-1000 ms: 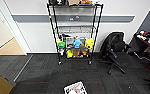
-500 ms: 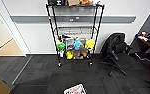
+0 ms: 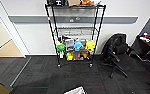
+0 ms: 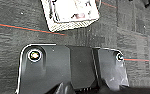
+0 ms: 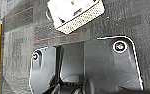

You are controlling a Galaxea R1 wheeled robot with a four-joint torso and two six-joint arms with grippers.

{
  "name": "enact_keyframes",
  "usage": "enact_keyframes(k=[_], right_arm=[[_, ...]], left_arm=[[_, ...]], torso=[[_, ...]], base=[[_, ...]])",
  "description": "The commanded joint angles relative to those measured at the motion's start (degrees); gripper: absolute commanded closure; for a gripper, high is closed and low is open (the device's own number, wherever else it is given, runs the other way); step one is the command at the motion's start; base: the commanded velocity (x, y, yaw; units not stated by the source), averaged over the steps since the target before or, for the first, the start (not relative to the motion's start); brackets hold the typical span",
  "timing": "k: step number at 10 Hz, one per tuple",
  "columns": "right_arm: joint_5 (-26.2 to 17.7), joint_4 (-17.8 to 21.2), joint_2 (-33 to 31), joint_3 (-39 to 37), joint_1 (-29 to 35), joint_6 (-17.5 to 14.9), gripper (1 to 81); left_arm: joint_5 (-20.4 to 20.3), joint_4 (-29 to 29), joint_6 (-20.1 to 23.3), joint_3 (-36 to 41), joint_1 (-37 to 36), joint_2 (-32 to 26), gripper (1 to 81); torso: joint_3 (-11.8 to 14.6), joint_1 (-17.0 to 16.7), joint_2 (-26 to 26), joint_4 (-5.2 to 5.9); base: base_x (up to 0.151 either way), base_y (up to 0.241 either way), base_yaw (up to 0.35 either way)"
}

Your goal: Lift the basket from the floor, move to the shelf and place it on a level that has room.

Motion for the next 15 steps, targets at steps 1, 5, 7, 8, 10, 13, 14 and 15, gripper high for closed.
enact_keyframes(k=[1,5,7,8,10,13,14,15], right_arm=[[-2.6,-0.2,-1.0,0.4,2.7,0.1,1.0],[-2.6,-0.3,-1.0,0.2,2.6,0.1,1.0],[-2.6,-0.3,-1.0,0.2,2.6,0.1,1.0],[-2.6,-0.3,-1.0,0.1,2.5,0.1,1.0],[-2.6,-0.3,-1.0,0.1,2.5,0.1,1.0],[-2.6,0.1,-0.8,-1.0,2.5,0.2,1.0],[-2.6,0.1,-0.7,-1.0,2.3,0.2,1.0],[-2.7,0.3,-0.3,-1.1,2.1,0.2,1.0]], left_arm=[[2.8,-0.4,0.1,0.8,-2.6,-0.9,1.0],[2.8,-0.3,0.1,0.8,-2.6,-0.8,1.0],[2.8,-0.3,0.1,0.8,-2.4,-0.8,1.0],[2.8,-0.3,0.2,0.8,-2.4,-0.8,1.0],[2.8,-0.3,0.1,0.8,-2.3,-0.7,1.0],[3.4,-1.2,0.0,0.9,-2.3,-0.2,1.0],[3.5,-2.9,-0.1,0.7,-2.0,-0.3,1.0],[3.4,-3.1,-0.1,1.0,-1.7,-0.8,1.0]], torso=[[0.0,0.0,0.0,0.00],[0.0,0.0,0.0,0.00],[0.0,0.0,0.0,0.00],[0.0,0.0,0.0,0.00],[0.0,0.0,0.0,0.00],[0.0,0.0,0.0,0.00],[0.0,0.0,0.0,0.00],[0.0,0.0,0.0,0.00]], base=[[0.100,0.000,0.000],[0.090,0.000,0.000],[0.076,0.000,0.000],[0.070,0.000,0.000],[0.000,0.000,0.000],[0.000,0.000,0.000],[0.000,0.000,0.000],[0.000,0.000,0.000]])
